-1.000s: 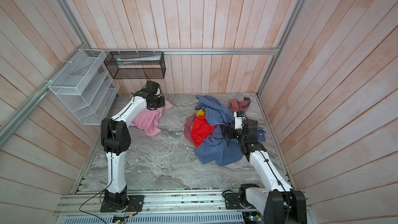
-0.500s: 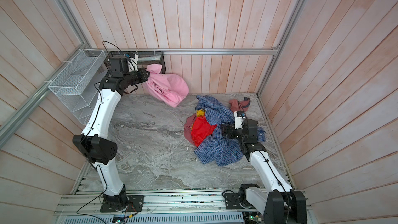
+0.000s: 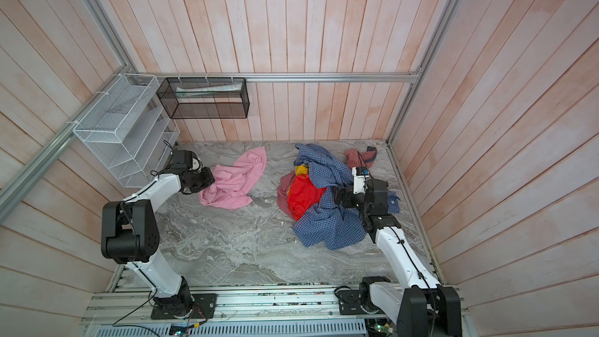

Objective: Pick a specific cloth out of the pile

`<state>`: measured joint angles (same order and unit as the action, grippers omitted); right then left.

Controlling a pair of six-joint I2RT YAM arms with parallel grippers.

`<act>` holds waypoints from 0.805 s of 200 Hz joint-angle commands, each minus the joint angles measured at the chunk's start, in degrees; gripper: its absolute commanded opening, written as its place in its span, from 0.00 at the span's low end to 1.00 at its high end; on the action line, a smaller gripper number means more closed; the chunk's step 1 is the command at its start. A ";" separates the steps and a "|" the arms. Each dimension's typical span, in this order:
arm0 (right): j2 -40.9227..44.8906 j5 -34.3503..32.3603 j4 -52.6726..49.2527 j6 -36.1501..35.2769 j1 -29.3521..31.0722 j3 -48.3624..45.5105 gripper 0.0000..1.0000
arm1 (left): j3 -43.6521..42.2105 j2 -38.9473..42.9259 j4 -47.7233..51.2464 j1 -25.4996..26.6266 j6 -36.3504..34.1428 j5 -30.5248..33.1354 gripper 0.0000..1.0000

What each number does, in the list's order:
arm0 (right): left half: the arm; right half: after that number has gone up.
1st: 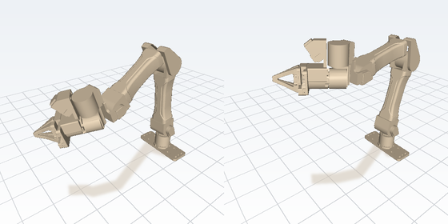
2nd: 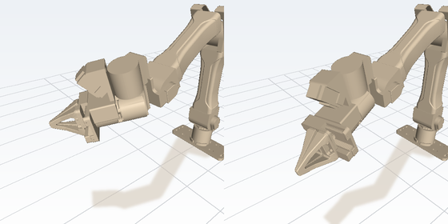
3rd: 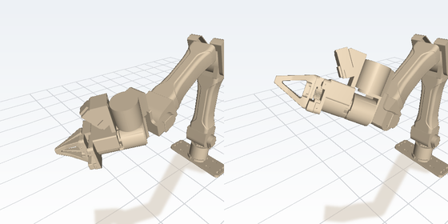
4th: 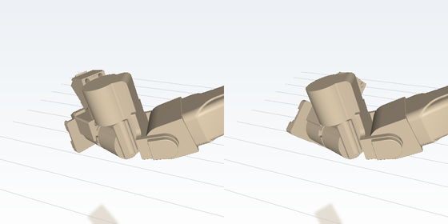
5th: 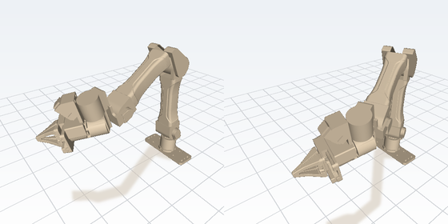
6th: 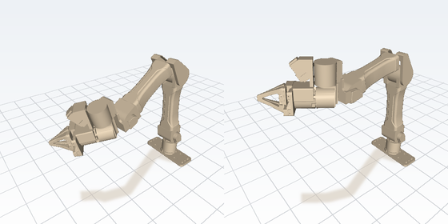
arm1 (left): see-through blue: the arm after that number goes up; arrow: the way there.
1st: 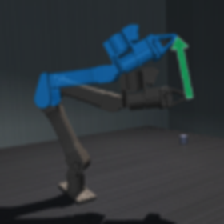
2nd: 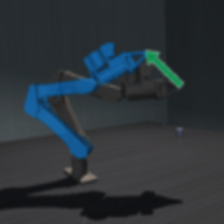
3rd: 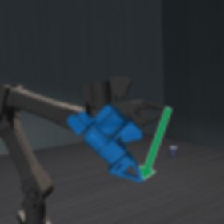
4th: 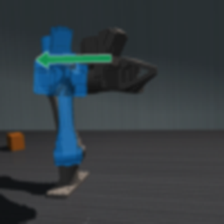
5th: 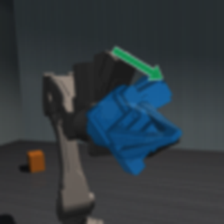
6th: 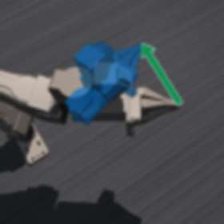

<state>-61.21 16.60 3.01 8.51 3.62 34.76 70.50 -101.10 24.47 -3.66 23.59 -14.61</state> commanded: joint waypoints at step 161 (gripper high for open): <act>-0.43 1.84 -0.33 -0.69 0.09 2.15 0.94 | 26.37 14.40 11.75 5.77 -9.05 19.35 0.00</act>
<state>-60.84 17.04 2.90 8.49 3.62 34.83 91.83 -84.77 28.21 2.46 17.21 4.56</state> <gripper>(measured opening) 0.942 0.069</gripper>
